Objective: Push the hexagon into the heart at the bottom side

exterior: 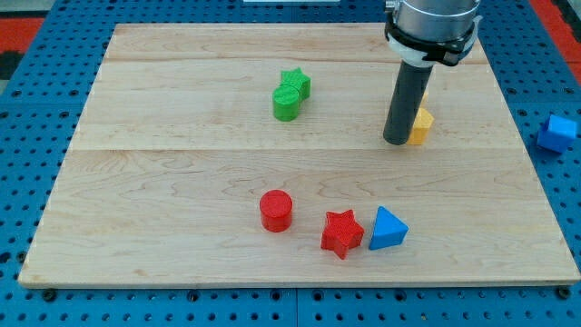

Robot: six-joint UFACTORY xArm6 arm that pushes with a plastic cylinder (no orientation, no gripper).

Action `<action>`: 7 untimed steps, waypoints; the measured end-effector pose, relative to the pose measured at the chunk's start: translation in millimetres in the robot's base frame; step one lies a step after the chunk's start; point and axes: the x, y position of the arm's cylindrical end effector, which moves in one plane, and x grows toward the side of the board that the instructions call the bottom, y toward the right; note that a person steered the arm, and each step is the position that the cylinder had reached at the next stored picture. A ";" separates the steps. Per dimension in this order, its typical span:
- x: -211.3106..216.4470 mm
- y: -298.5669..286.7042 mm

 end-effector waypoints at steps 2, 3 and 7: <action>4.8 80.7; -24.3 71.1; -11.1 31.8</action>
